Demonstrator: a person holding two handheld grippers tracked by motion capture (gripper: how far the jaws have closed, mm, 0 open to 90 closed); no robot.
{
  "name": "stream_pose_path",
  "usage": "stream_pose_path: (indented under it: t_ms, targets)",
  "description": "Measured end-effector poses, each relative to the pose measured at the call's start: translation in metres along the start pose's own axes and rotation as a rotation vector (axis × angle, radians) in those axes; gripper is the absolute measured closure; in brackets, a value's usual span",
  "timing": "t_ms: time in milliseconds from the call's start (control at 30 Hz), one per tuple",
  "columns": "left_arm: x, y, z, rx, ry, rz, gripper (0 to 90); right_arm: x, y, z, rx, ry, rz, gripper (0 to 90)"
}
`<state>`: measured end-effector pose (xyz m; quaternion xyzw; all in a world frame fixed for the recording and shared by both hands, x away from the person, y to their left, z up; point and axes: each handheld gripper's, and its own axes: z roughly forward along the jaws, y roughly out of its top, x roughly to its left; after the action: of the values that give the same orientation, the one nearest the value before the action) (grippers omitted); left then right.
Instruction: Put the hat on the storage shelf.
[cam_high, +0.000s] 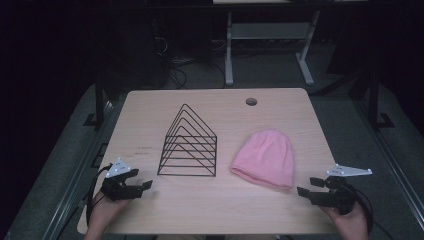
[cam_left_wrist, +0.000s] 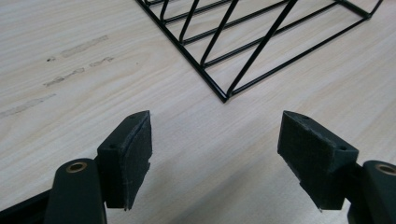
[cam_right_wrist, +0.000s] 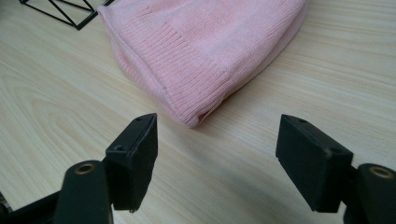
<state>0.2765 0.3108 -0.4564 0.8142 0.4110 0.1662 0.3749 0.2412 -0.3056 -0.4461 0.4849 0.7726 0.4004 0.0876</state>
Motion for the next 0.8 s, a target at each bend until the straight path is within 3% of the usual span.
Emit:
stream_pose_path:
  t_ms: [267, 400, 500, 800]
  targets:
    - [-0.002, 0.002, 0.004, 0.006, -0.013, 0.015, 26.4, 0.0, 0.0, 0.002, -0.001, 0.011, 0.021, 27.9]
    - [-0.002, 0.001, 0.003, 0.016, -0.019, 0.031, 26.4, 0.004, 0.004, 0.003, -0.009, 0.012, 0.008, 27.2]
    - [-0.002, 0.001, 0.001, 0.014, -0.018, 0.036, 26.3, 0.008, 0.005, 0.007, 0.018, 0.013, -0.002, 25.9]
    - [0.0, 0.001, 0.002, 0.005, -0.01, 0.026, 26.3, 0.012, 0.012, 0.01, 0.024, 0.023, -0.024, 25.7]
